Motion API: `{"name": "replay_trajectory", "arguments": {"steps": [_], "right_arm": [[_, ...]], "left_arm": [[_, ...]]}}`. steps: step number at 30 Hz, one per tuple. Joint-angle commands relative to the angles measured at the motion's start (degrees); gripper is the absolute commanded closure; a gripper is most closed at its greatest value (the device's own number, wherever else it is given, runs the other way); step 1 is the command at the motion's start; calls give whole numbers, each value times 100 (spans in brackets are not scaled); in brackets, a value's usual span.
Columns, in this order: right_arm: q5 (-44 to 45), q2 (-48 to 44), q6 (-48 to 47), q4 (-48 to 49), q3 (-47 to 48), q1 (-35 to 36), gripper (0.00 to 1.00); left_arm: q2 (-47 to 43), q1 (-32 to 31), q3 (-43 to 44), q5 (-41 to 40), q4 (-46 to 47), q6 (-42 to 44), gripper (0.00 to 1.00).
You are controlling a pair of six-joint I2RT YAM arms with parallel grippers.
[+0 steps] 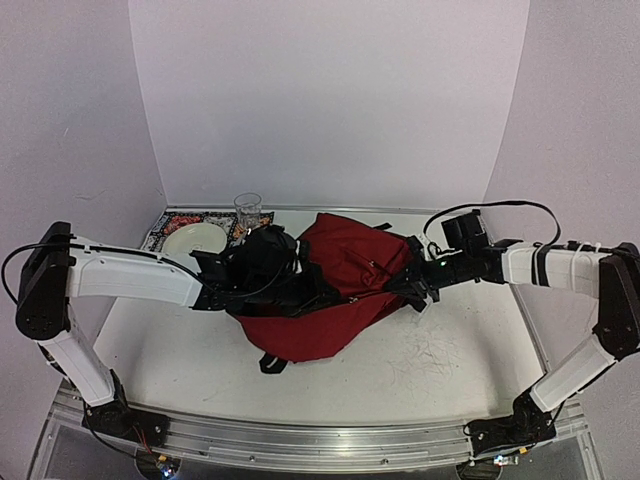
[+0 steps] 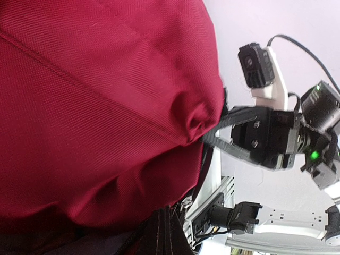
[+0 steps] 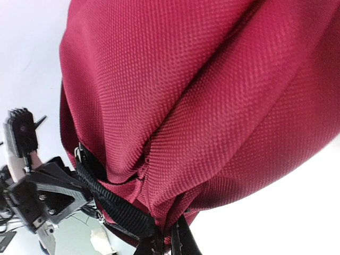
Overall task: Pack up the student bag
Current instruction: Zip the largest pocket of the bag in the student bag, then hold the student bag at the center of the board.
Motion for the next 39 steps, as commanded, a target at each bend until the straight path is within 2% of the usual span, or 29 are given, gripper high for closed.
{"name": "replay_trajectory", "arguments": {"steps": [1,3,6,8,12,15,17,21,28,39], "right_arm": [[1644,-156,-422,-818,237,-1414,100],[1522,-108,-505,-868,480,-1438,97],[1222,-12,-499,-894,515,-1412,97],[1296,-2,-513,-892,427,-1408,92],[1075,-199,-294,-773,137,-1267,70],[1148,-565,66,-664,-253,-1119,43],[1149,-841,377,-497,-642,-1042,36],[1244,-1185,937,-227,-1108,-510,35],[1565,-1373,1999,319,-1497,343,32],[1419,-651,2309,805,-1205,875,35]], "left_arm": [[-618,174,-535,128,-1180,134,100],[-568,160,-538,181,-1178,140,100],[-122,51,-21,351,-1170,439,100],[242,-11,401,501,-1160,562,100],[889,-127,1198,725,-921,610,100],[1421,-173,1778,931,-610,498,100],[1687,-205,2036,1095,-458,428,100],[1989,-297,2348,1190,-436,421,100],[1907,-336,2203,1138,-438,415,100],[1605,-337,1862,965,-438,397,100]]}}
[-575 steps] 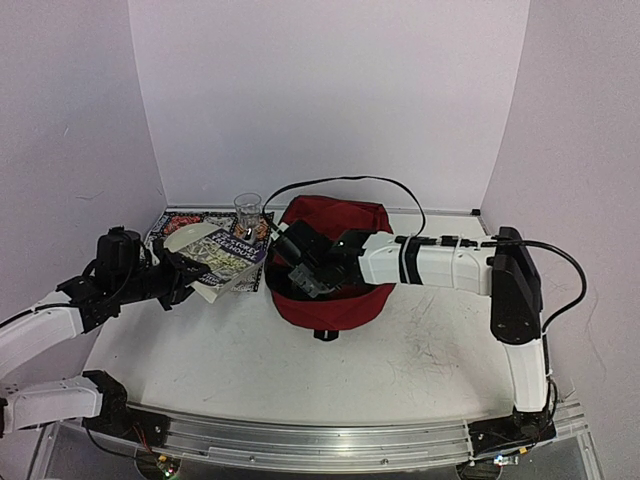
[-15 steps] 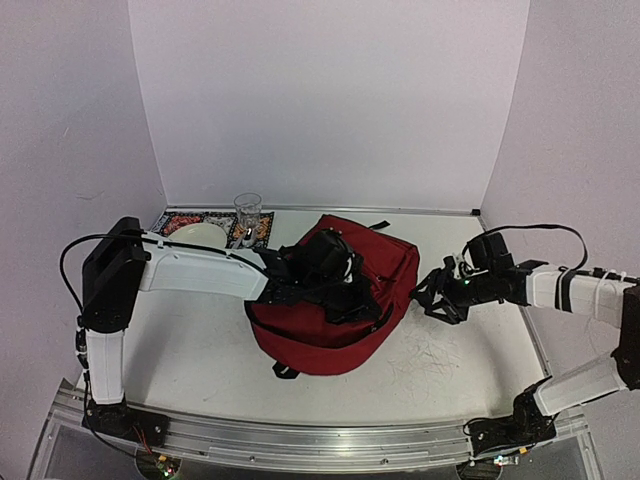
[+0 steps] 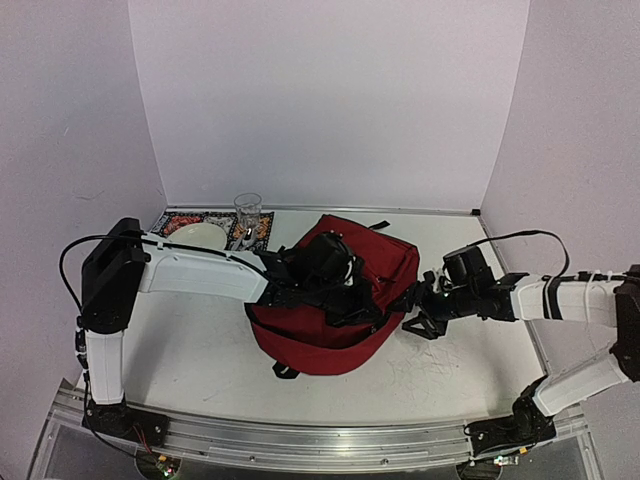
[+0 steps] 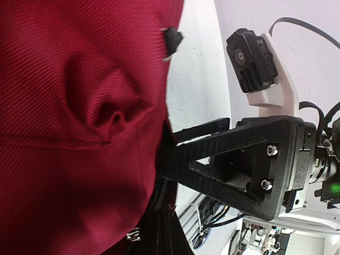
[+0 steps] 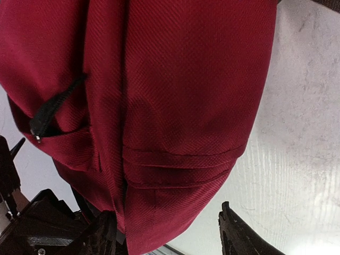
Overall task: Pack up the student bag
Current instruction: Hold the student bag at the center of the board.
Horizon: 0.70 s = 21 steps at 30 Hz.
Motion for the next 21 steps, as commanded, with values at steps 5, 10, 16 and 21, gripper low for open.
{"name": "replay_trajectory", "arguments": {"steps": [5,10,16,21], "right_arm": [[-107,437,194,279,281,342,51],[-18,357,98,231,259,339,89],[-1,188,-102,49,250,83,100],[-149,-53,-400,-169,232,-470,100]], "left_arm": [[-470,-10,-209,-156,105,-11,100],[-659,-11,-414,-222,62,15,100],[-1171,-10,-919,-408,-299,53,100],[-1637,6,-1301,-731,-854,167,100]]}}
